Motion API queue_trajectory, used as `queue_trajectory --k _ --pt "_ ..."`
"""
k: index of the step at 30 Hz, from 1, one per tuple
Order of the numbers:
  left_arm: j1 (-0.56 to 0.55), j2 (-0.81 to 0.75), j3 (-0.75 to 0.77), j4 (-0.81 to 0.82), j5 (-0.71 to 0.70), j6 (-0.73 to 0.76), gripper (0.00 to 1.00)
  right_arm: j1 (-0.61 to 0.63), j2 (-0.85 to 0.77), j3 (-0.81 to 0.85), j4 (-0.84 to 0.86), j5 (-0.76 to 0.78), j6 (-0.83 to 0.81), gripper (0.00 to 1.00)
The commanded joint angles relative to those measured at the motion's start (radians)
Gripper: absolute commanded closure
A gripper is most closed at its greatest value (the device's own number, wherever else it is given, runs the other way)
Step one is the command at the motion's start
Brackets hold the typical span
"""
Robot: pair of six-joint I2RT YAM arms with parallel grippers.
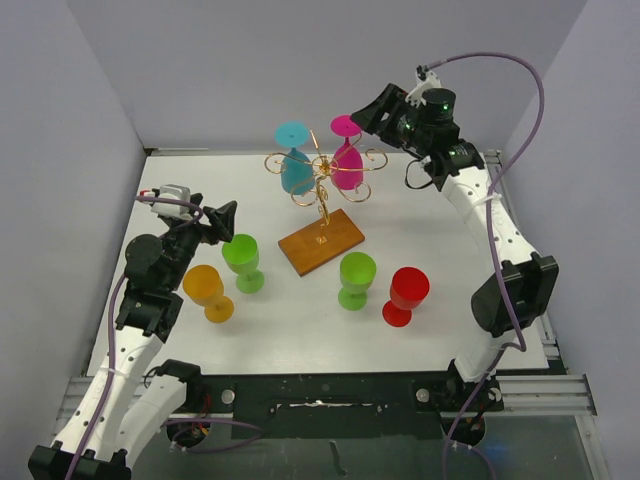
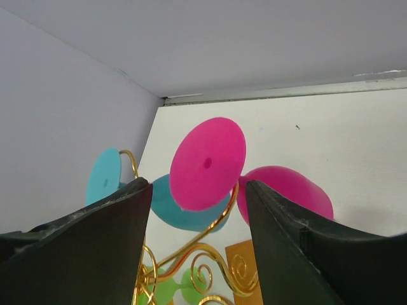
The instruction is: Place the wine glass upside down on the wine glass rack
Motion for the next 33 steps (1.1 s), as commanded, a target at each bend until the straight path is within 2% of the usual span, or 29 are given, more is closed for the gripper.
queue_trajectory --k 1,5,8,14,20,30,33 --pt "0.005 -0.014 0.009 0.062 0.016 0.008 0.25 -0.005 -0.198 -0.093 0.061 0.071 -0.031 0.38" --pt "0.004 -0.020 0.010 0.059 0.029 0.003 0.25 -0.006 -0.365 -0.283 0.047 0.170 -0.060 0.37" --pt "0.004 -0.023 0.011 0.063 0.039 -0.007 0.25 -0.005 -0.489 -0.421 -0.025 0.251 -0.091 0.37" --pt "0.003 -0.033 0.006 0.077 0.063 -0.028 0.25 0.006 -0.716 -0.667 -0.299 0.407 -0.146 0.39" --pt "0.004 -0.047 0.005 0.089 0.095 -0.054 0.25 0.024 -0.876 -0.800 -0.522 0.497 -0.157 0.42" --pt "0.053 -0.053 0.012 0.120 0.203 -0.138 0.25 0.088 -0.939 -0.947 -0.592 0.487 -0.131 0.50" --pt "0.066 -0.047 -0.002 0.135 0.198 -0.137 0.25 0.092 -0.911 -0.977 -0.590 0.451 -0.119 0.58"
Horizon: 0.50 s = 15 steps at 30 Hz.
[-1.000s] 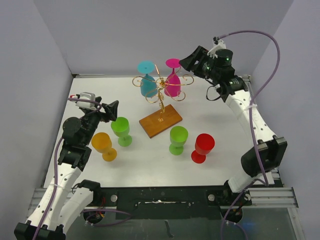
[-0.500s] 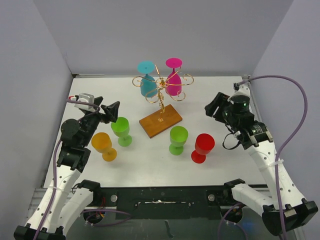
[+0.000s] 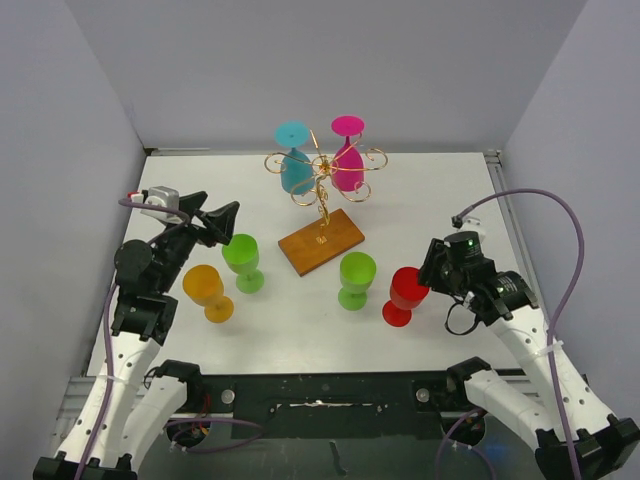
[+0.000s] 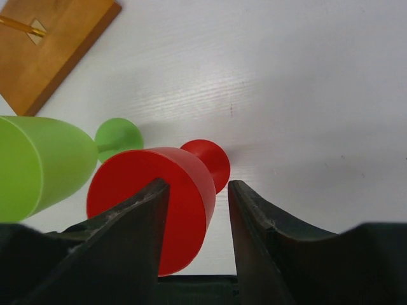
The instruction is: Place the wine glass upside down on the wine glass rack
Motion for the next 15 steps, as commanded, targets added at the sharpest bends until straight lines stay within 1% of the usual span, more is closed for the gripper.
queue_trajectory --k 1,2,5,12,15 --pt "0.023 -0.005 0.004 0.090 0.034 -0.018 0.25 0.013 0.032 -0.038 -0.002 -0.008 0.020 0.60" --pt "0.026 0.000 0.006 0.082 0.034 -0.015 0.25 0.013 0.036 -0.043 -0.006 0.001 0.025 0.63" --pt "0.039 0.009 0.004 0.083 0.029 -0.015 0.25 0.016 0.054 -0.045 -0.015 0.028 0.037 0.67" --pt "0.039 0.038 0.006 0.083 0.040 -0.019 0.25 0.015 0.097 0.010 -0.055 0.079 0.033 0.78" --pt "0.038 0.036 0.006 0.084 0.041 -0.019 0.25 0.016 0.108 0.033 -0.065 0.091 0.031 0.88"
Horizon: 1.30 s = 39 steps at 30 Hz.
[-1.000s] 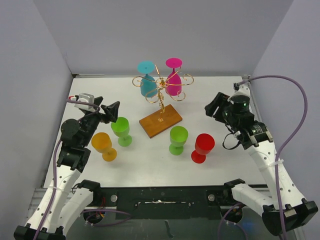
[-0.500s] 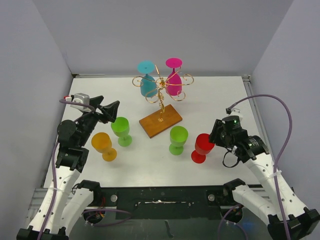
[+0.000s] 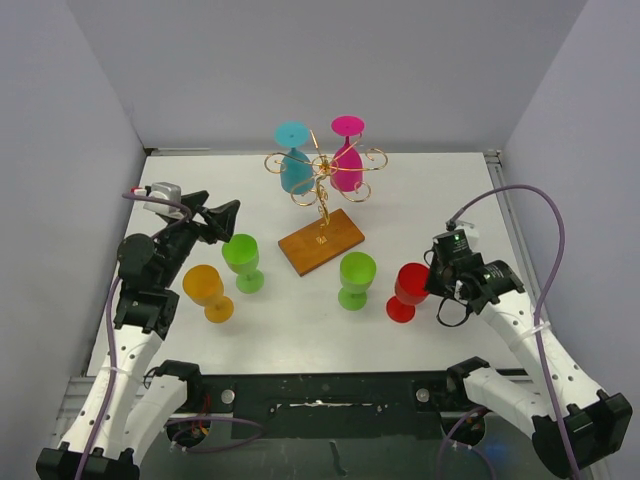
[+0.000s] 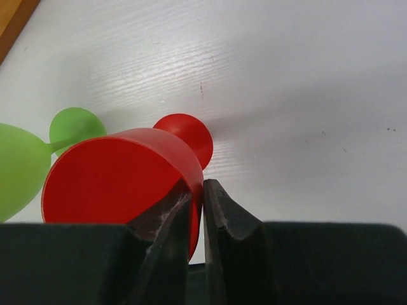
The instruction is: Place the wine glass upside down on the wine glass rack
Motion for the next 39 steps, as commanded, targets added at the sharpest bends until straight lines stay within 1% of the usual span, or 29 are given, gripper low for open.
queue_trajectory --k 1,4,11,17,20,23,25,28,31,35,39 --pt "0.005 -0.008 0.006 0.060 0.017 0.000 0.25 0.009 0.011 0.079 -0.012 0.053 -0.001 0.91" --pt "0.005 -0.014 0.007 0.056 0.015 0.005 0.25 0.009 0.024 0.106 -0.020 0.078 -0.009 1.00" --pt "0.002 -0.025 0.012 0.052 0.017 0.013 0.25 0.010 0.037 0.198 0.024 0.175 -0.038 1.00" --pt "0.000 -0.003 0.090 0.021 0.102 -0.022 0.25 0.009 -0.034 0.220 0.219 0.286 -0.046 1.00" --pt "-0.001 0.039 0.192 -0.020 0.145 -0.064 0.26 0.009 -0.072 0.218 0.354 0.329 -0.067 1.00" --pt "-0.003 0.091 0.299 -0.051 0.216 -0.129 0.29 0.010 -0.106 0.203 0.506 0.349 -0.101 1.00" --pt "-0.003 0.123 0.353 -0.039 0.259 -0.184 0.30 0.009 -0.125 0.198 0.598 0.357 -0.128 1.00" --pt "-0.007 0.157 0.412 0.026 0.301 -0.272 0.30 0.009 -0.157 0.189 0.735 0.354 -0.166 1.00" --pt "-0.017 0.196 0.447 0.128 0.339 -0.369 0.30 0.010 -0.187 0.179 0.876 0.334 -0.180 1.00" --pt "-0.045 0.251 0.466 0.264 0.325 -0.510 0.30 0.009 -0.220 0.164 1.011 0.260 -0.185 1.00" --pt "-0.119 0.305 0.477 0.297 0.237 -0.663 0.32 0.010 -0.244 0.128 1.133 0.152 -0.173 1.00"
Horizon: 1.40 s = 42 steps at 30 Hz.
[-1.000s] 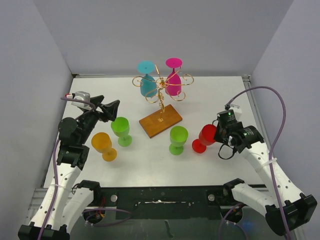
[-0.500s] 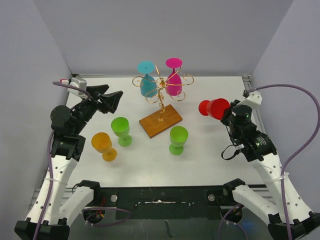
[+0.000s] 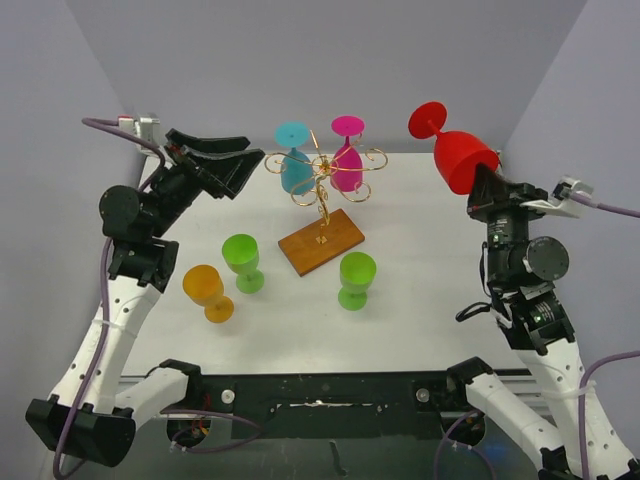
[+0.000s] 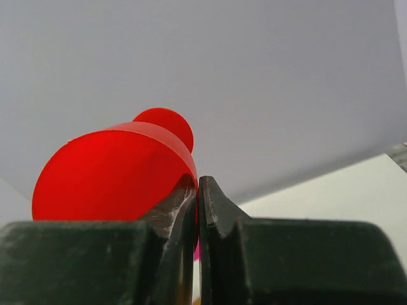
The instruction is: Place the wine glass upside down on the wine glass rack
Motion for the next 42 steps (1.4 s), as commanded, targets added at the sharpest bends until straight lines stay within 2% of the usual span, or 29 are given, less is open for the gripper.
queue_trajectory --k 1,7,14,21,28,35,42 --pt "-0.107 0.045 0.032 0.139 -0.093 -0.240 0.33 0.006 -0.029 -0.055 0.279 -0.131 -0.006 1.00" --pt "-0.299 0.089 0.031 0.122 -0.293 -0.204 0.33 0.006 -0.005 -0.136 0.457 -0.304 0.046 1.00" --pt "-0.341 0.147 0.061 0.097 -0.423 -0.291 0.35 0.025 0.098 -0.126 0.632 -0.473 0.112 1.00" --pt "-0.438 0.211 0.052 0.160 -0.554 -0.342 0.38 0.133 0.207 -0.089 0.736 -0.482 0.084 1.00" --pt "-0.455 0.217 0.035 0.197 -0.624 -0.387 0.39 0.200 0.257 -0.079 0.791 -0.489 0.078 1.00" --pt "-0.455 0.223 0.048 0.268 -0.730 -0.412 0.52 0.217 0.276 -0.084 0.812 -0.500 0.100 1.00" --pt "-0.455 0.246 0.071 0.292 -0.738 -0.442 0.61 0.227 0.290 -0.083 0.822 -0.512 0.125 1.00"
